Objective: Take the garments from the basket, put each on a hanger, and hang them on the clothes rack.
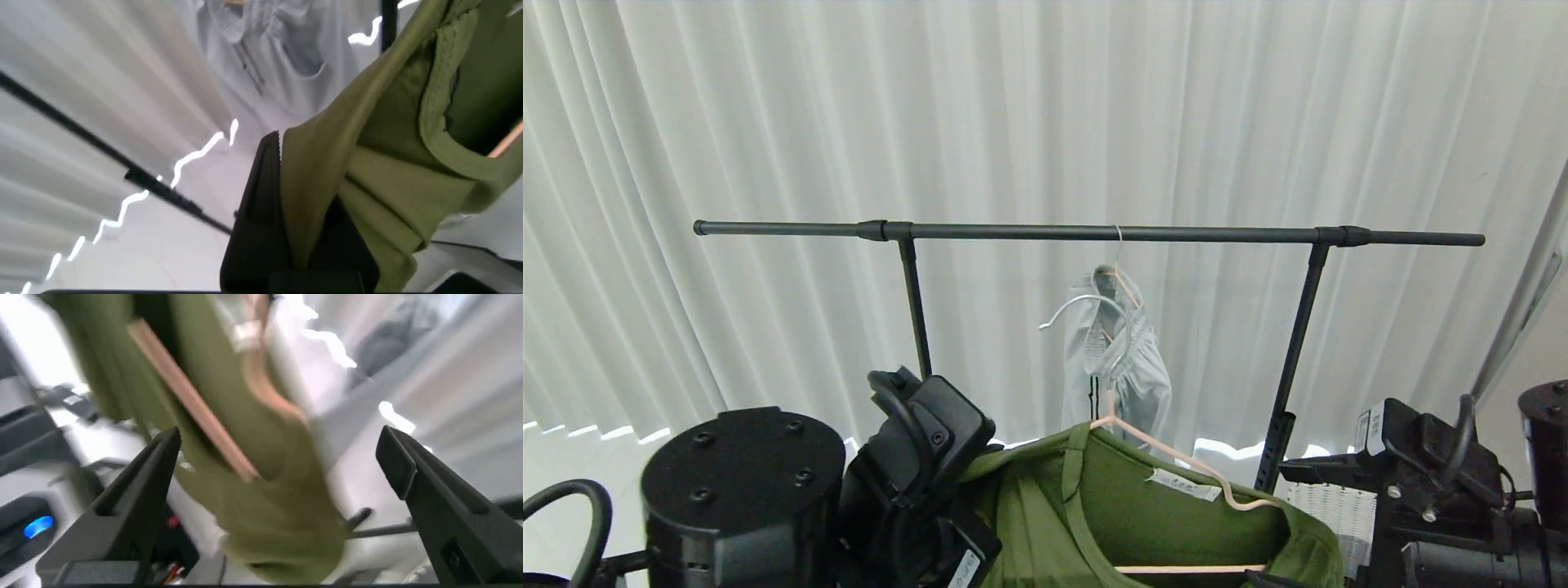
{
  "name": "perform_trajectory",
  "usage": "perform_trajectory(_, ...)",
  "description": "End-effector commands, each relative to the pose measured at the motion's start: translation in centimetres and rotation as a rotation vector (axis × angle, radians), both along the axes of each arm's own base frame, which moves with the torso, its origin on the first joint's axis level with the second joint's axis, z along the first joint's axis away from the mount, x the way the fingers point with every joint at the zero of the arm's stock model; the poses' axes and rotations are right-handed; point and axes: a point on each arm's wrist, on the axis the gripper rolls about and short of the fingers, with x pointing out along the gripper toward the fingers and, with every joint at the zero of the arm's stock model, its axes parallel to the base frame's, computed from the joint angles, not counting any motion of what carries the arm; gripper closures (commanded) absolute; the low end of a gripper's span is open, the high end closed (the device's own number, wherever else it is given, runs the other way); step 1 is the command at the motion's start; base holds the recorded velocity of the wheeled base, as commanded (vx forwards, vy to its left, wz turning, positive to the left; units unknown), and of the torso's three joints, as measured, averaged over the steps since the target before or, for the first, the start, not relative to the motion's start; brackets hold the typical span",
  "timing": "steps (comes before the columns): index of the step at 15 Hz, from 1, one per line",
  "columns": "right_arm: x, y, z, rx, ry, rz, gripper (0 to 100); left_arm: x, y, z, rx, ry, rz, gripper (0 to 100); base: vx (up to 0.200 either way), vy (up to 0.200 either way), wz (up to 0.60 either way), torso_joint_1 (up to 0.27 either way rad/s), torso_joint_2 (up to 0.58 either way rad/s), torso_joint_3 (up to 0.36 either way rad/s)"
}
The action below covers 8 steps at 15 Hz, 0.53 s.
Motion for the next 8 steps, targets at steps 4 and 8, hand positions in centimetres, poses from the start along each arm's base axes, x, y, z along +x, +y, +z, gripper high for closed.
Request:
perform_trajectory(4,-0.1,2.1,3.0,0.046,0.018,0.162,0,-0.7,0.5,-1.0,-0.002,-0.114,-0.157,100,0.000,0.000,0.00,0.000,0.00,0.000)
perform_trajectory(8,0.2,4.2,2.6,0.015,0.057,0.215,0,-0.6,0.3,-0.9,0.002,-0.144,-0.183,100,0.000,0.000,0.00,0.000,0.00,0.000)
